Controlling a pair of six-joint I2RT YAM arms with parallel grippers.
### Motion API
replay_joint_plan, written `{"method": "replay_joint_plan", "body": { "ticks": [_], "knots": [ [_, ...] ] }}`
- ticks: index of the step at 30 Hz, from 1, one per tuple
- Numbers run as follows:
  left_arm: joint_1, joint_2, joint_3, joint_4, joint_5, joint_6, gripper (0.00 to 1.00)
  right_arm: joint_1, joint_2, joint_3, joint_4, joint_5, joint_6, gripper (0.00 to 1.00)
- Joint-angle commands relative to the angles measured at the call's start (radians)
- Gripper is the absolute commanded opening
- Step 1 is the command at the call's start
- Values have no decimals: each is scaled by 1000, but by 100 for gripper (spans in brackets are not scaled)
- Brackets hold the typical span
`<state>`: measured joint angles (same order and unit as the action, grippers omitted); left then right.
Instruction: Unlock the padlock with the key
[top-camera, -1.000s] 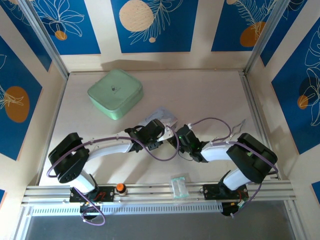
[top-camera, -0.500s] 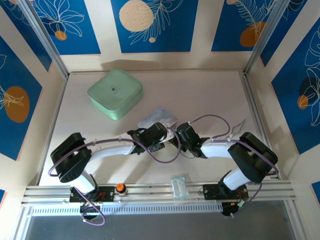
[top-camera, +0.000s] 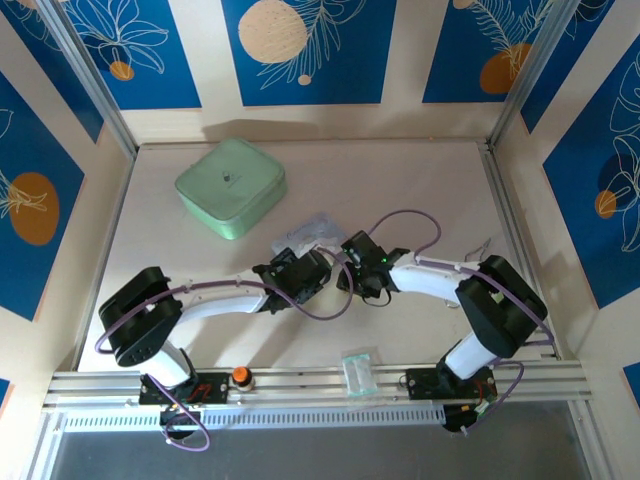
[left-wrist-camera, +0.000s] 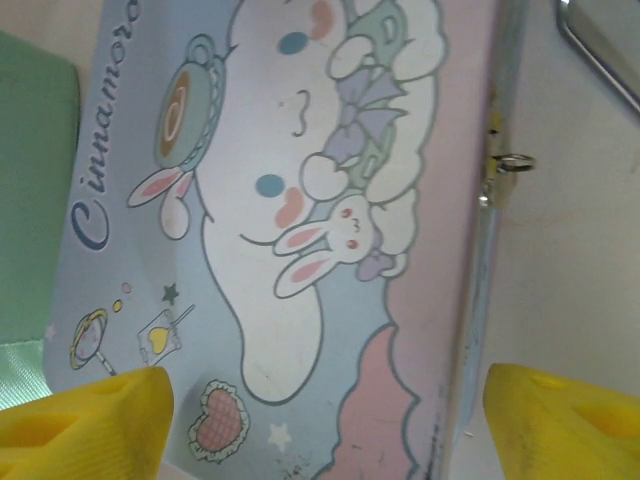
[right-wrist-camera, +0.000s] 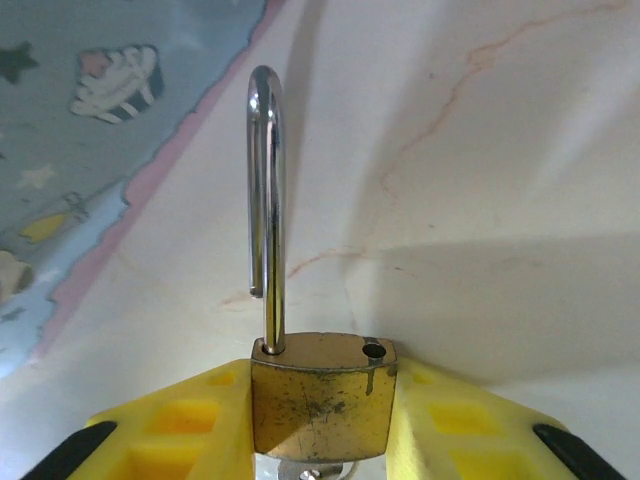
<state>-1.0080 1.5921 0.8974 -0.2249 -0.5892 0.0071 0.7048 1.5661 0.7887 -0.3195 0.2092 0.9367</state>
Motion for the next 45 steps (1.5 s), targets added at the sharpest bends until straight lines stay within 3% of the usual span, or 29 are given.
{"method": "replay_joint_plan", "body": {
  "ticks": [1,11,19,27,29,32,37,42,45],
  "knots": [
    [13,-7,-3,-28,-70,-119,81,2,17,26,-272,40,-89,32],
    [81,-68,-65,-24,-52,-246,86,-30,30,71,-441,111,-154,34],
    [148,-121,-109,11,-5,-246,92,-58,3,82,-523,191,-206,41],
    [197,-138,-119,33,33,-255,94,-61,-7,82,-514,187,-220,47],
    [199,-162,-124,41,50,-265,99,-59,-22,78,-501,168,-226,48],
    [200,-206,-130,51,91,-277,99,-57,-60,62,-455,121,-242,51],
    [201,-284,-156,54,124,-310,99,-63,-113,52,-405,90,-253,66],
    [208,-401,-207,86,189,-324,99,-53,-227,20,-330,116,-322,68],
    [222,-464,-237,123,223,-342,99,-52,-336,-8,-268,156,-360,85]
  ]
}}
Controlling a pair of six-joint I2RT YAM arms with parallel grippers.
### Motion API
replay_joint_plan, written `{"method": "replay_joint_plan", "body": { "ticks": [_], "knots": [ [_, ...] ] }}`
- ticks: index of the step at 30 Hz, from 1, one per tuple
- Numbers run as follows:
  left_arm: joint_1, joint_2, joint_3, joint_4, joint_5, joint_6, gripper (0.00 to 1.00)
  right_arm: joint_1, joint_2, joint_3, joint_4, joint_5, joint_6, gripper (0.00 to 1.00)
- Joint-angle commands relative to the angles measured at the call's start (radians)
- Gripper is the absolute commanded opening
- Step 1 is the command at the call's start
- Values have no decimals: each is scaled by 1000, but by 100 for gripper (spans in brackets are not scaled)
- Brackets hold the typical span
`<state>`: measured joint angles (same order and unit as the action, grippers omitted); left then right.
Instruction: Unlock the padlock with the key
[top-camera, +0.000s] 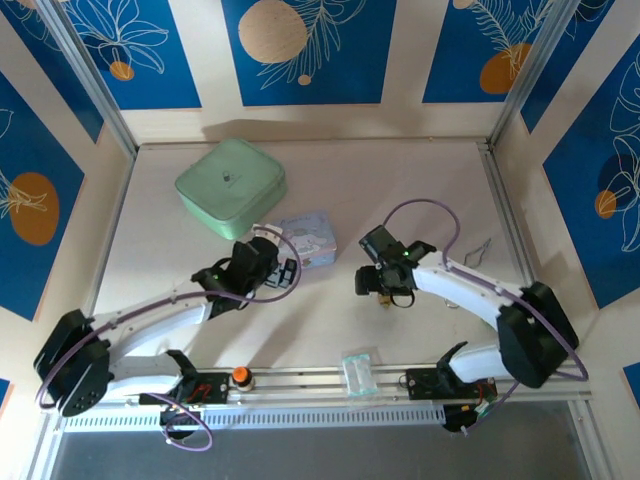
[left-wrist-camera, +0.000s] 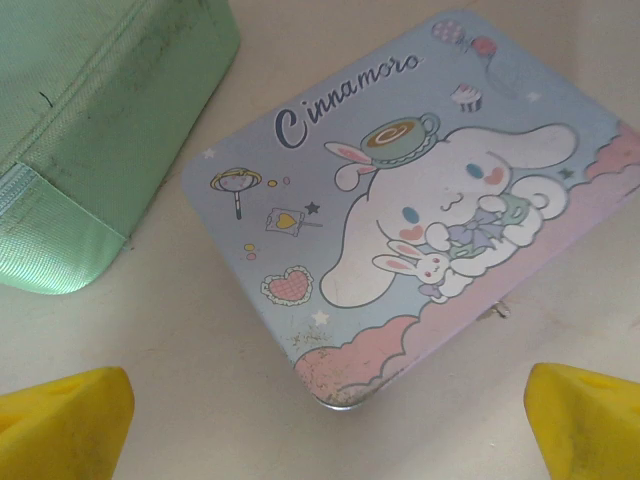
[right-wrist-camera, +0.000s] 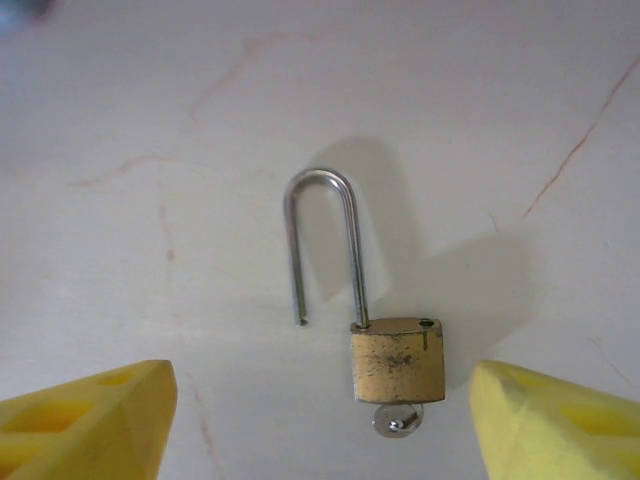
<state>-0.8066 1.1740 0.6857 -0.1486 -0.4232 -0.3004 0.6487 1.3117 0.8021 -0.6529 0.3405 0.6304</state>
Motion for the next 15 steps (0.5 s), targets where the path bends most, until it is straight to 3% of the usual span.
{"method": "replay_joint_plan", "body": {
  "ticks": [1,5,10,15],
  "knots": [
    [26,-69,-39,64,54,-37,99,1,-125,-33,95,31,-71,89],
    [72,-176,-101,122,-33,-10,99,-62,-243,-78,230,-65,-169,96],
    [149,-270,-195,240,-136,155,99,-190,-273,-91,343,-91,-218,97],
    [282,-310,-294,391,-176,251,99,-270,-271,-185,583,147,-281,96]
  ]
}}
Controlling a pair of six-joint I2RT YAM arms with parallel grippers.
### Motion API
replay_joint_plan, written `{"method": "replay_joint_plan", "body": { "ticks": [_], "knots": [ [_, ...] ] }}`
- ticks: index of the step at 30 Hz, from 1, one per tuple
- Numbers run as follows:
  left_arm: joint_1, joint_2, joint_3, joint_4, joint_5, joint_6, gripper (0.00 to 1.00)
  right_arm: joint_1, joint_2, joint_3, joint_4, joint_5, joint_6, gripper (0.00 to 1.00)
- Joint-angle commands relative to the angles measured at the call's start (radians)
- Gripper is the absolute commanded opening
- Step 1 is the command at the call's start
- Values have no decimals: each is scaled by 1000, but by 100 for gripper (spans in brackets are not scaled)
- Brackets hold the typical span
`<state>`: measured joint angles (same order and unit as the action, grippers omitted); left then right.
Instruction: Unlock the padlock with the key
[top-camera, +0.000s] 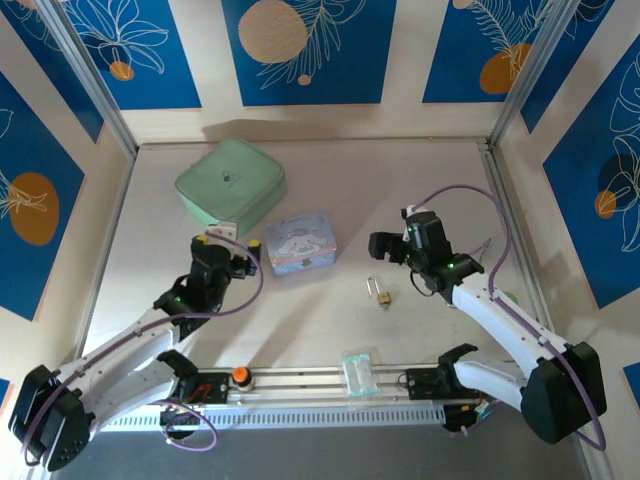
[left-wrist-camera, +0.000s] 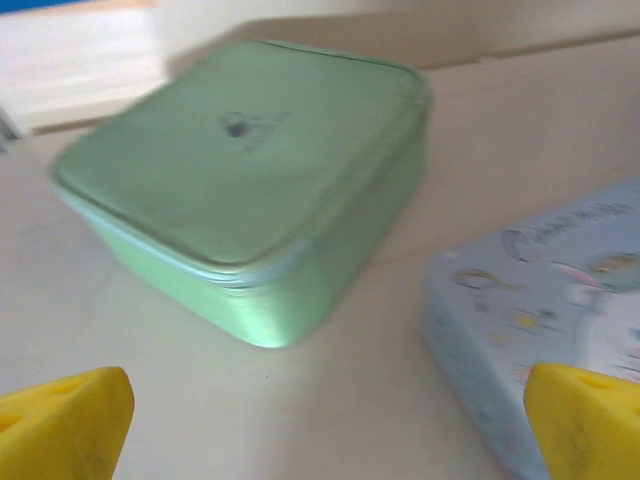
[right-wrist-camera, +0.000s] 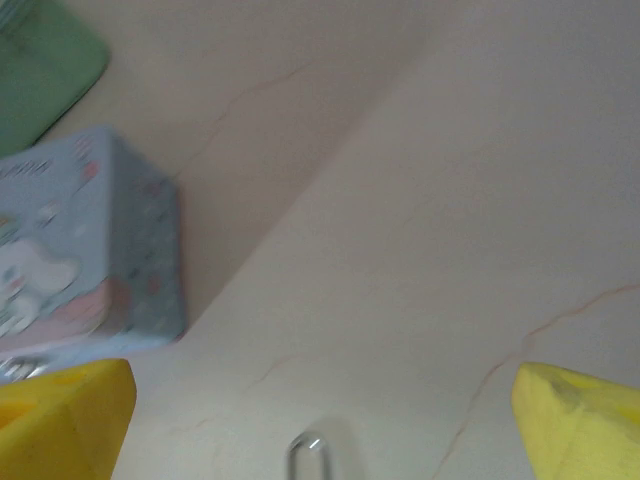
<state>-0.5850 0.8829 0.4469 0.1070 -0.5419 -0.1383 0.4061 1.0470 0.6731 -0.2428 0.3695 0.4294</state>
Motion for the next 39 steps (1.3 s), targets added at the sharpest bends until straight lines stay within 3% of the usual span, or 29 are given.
{"method": "replay_joint_plan", "body": {
  "ticks": [1,4,7,11,14,18,21,27,34,39],
  "knots": [
    [94,-24,-76,167,-44,88,99,-51,-10,-89,245,121,-119,96],
    [154,-25,-115,221,-35,96,99,-131,-17,-161,386,85,-151,94],
    [199,9,-113,225,-48,75,99,-240,-14,-170,394,27,-104,93],
    [243,71,-149,379,-15,178,99,-321,45,-202,496,21,-149,92],
    [309,168,-149,421,15,187,99,-339,109,-205,576,27,-221,92],
    [381,345,-188,662,56,153,99,-361,188,-245,738,4,-257,92],
    [428,396,-196,751,127,78,99,-366,250,-254,825,-17,-265,92],
    [454,435,-143,700,195,95,99,-374,310,-249,875,-20,-270,92],
    [493,604,-152,924,261,133,99,-403,396,-273,1013,-99,-255,92],
    [493,614,-134,890,290,138,99,-400,464,-272,1072,-158,-287,92]
  ]
}}
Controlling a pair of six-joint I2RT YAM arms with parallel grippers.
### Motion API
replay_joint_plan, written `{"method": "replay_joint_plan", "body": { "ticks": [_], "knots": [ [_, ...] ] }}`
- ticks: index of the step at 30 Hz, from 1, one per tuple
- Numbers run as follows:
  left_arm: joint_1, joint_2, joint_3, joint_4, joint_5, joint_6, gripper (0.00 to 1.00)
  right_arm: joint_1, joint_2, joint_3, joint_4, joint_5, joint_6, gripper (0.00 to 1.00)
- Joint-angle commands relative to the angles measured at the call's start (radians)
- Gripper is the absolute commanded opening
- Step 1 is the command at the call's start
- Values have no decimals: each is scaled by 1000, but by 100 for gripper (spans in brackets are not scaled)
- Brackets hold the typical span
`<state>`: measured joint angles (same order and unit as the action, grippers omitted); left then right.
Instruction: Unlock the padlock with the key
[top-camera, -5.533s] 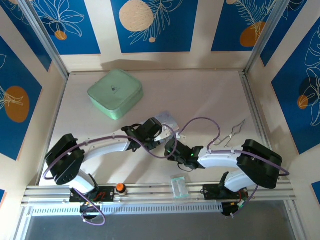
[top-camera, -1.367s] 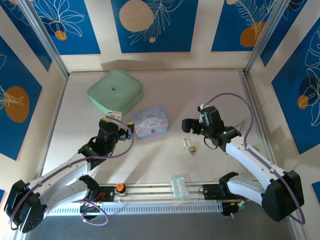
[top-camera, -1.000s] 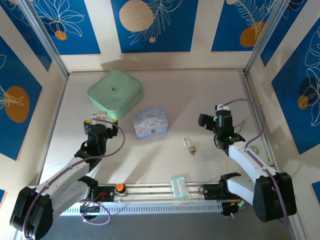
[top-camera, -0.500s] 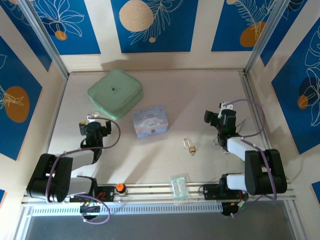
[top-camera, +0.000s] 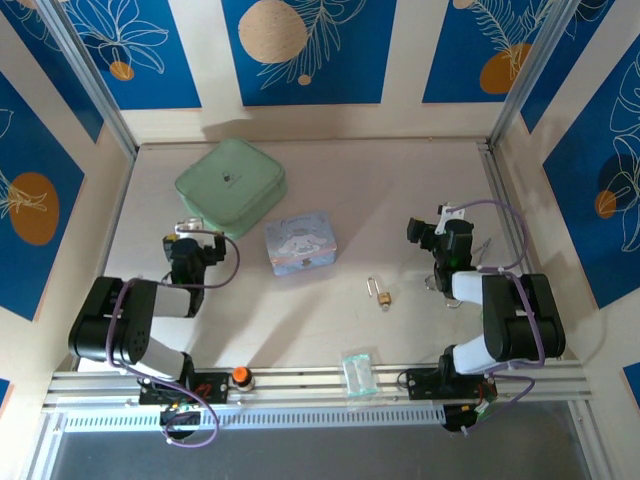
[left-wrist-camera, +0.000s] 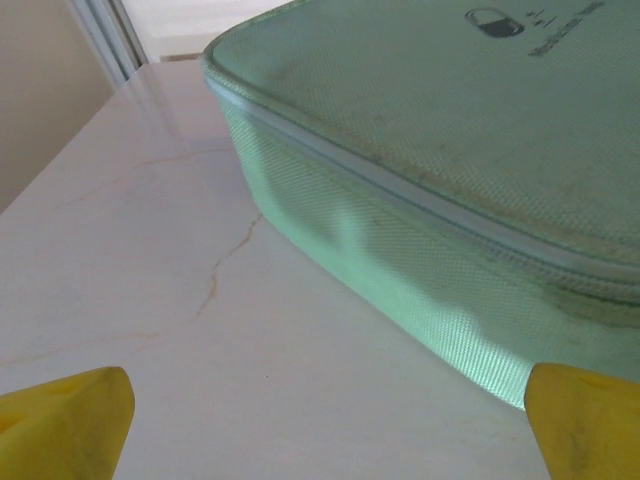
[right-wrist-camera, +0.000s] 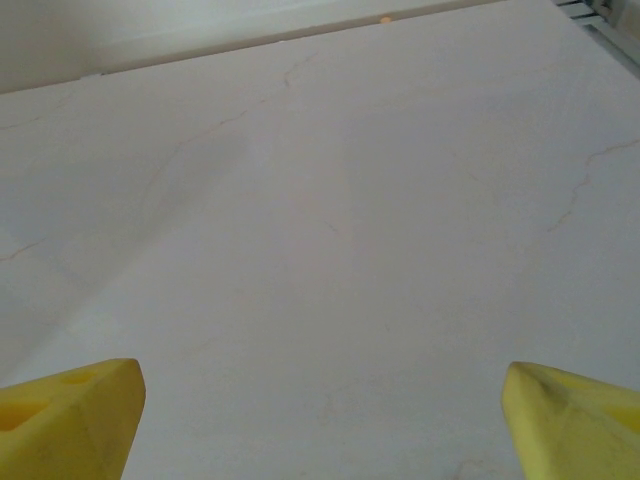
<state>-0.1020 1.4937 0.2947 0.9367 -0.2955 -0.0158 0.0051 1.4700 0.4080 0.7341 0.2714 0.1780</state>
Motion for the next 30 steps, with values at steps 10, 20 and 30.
{"method": "replay_joint_plan", "body": {
  "ticks": [10,20,30],
  "knots": [
    [10,77,63,53,59,35,99,22,52,-5,104,-50,-59,99],
    [8,74,64,39,93,46,99,22,52,-5,106,-48,-61,99],
    [8,72,64,39,93,45,99,21,52,-5,105,-50,-60,99]
  ]
}}
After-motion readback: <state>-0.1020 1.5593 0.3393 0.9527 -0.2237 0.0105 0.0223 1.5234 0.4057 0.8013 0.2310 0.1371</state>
